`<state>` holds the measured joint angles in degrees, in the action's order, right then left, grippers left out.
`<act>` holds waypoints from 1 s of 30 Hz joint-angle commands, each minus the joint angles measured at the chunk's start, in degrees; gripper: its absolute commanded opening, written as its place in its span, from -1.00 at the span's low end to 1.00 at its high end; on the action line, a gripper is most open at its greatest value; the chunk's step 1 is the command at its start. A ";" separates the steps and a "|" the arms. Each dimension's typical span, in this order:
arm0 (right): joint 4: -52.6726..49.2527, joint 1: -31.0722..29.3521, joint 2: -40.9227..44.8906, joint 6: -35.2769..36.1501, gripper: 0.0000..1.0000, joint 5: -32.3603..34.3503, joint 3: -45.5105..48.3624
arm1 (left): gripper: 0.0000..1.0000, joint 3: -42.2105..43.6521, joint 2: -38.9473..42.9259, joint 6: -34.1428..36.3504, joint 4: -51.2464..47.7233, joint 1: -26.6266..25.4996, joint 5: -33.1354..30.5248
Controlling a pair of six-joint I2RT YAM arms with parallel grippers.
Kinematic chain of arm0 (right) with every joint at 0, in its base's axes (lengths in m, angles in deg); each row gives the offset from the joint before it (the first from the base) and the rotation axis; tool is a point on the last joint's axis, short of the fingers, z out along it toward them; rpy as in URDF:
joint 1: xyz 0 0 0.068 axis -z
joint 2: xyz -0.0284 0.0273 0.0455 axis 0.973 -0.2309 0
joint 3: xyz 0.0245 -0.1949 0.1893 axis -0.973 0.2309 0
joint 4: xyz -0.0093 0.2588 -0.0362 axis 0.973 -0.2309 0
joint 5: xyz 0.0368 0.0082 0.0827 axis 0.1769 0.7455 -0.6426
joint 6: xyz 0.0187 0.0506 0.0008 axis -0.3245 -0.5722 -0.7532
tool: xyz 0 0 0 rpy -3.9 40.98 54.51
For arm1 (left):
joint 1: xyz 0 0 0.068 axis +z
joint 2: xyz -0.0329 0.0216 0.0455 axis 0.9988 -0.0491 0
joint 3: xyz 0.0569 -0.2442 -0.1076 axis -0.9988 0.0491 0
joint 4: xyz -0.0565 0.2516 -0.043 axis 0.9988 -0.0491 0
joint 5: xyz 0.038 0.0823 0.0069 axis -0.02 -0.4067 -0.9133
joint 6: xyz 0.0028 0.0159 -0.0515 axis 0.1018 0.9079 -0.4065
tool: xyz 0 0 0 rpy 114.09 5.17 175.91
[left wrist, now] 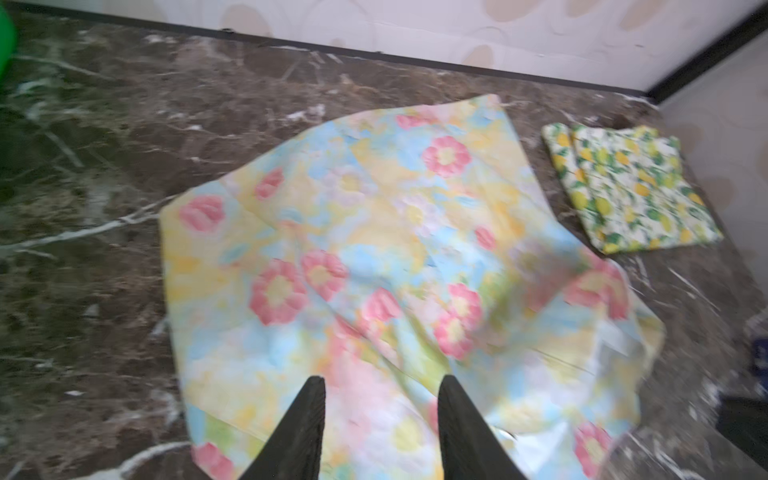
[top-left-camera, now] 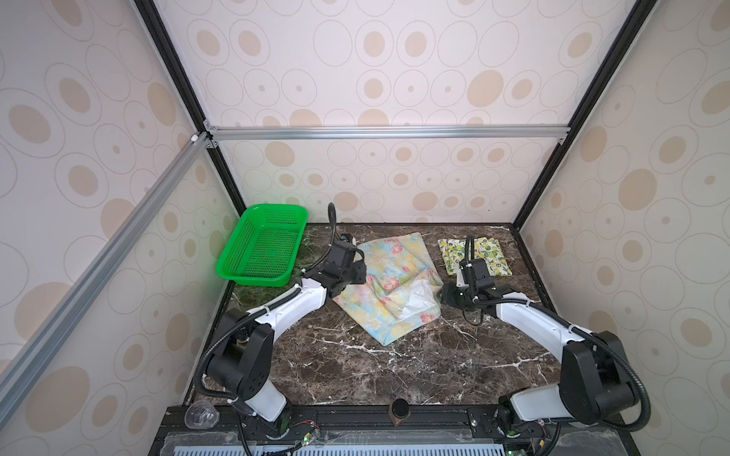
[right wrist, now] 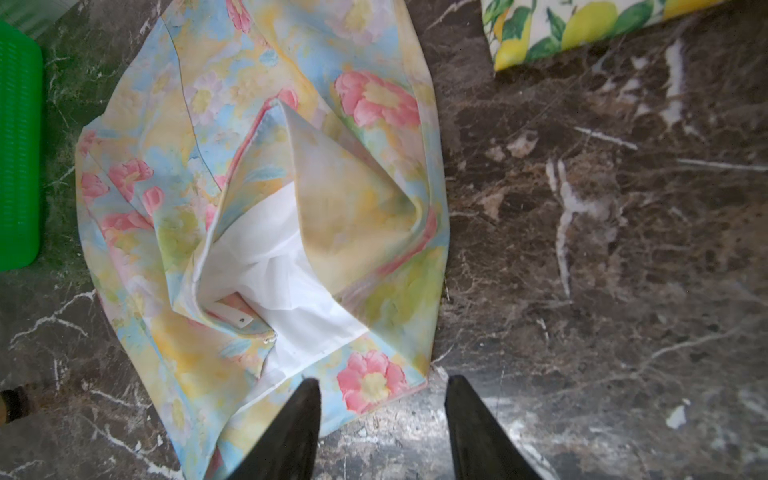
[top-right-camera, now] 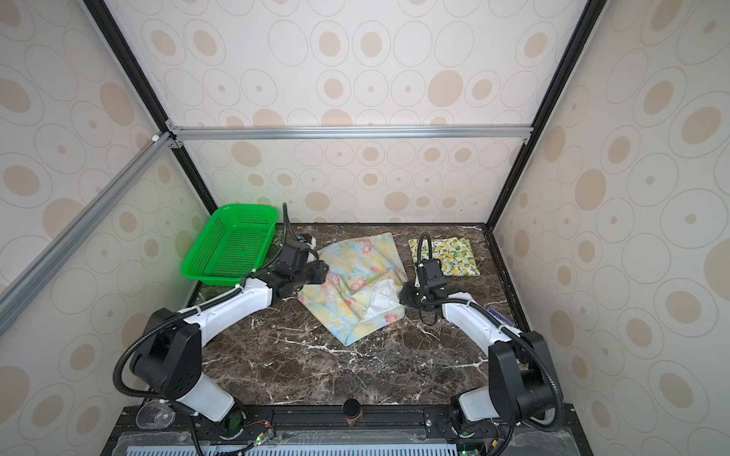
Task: Fold and stack the skirts
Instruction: 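Grasp the folded skirt's near edges with both grippers to fold again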
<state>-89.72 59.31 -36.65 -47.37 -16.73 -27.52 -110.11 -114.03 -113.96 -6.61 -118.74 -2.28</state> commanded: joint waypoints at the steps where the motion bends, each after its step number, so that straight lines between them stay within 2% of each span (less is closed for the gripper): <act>1: 0.92 -0.87 -3.15 3.84 -0.02 2.64 -2.83 | -0.11 4.42 0.89 -3.65 -7.16 -5.51 -0.28; 9: -0.82 -5.66 -11.20 8.10 -0.03 7.65 -8.83 | -0.13 8.71 -0.06 -7.71 -7.10 -14.47 0.45; 18: -3.32 -6.79 -13.71 9.04 -0.19 16.16 -10.67 | -0.12 5.99 -3.08 -9.59 -6.24 -17.71 -1.30; 21: -4.97 -6.81 -14.46 9.66 -0.40 18.31 -11.37 | -0.12 5.62 -3.54 -9.58 -6.72 -18.18 -1.86; 26: -6.10 -6.88 -14.06 9.89 -0.88 20.09 -11.29 | -0.11 5.20 -4.06 -10.03 -7.24 -19.26 -2.99; 28: -6.37 -6.87 -13.31 9.64 -1.00 20.36 -11.07 | -0.09 4.62 -4.45 -9.91 -7.70 -19.59 -3.41; 30: -7.32 -6.83 -12.44 9.46 -1.00 20.52 -11.01 | -0.07 3.91 -5.00 -9.50 -8.26 -20.10 -3.82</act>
<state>-94.36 52.60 -50.49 -38.10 1.82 -37.97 -103.42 -118.18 -122.86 -12.95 -137.82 -4.05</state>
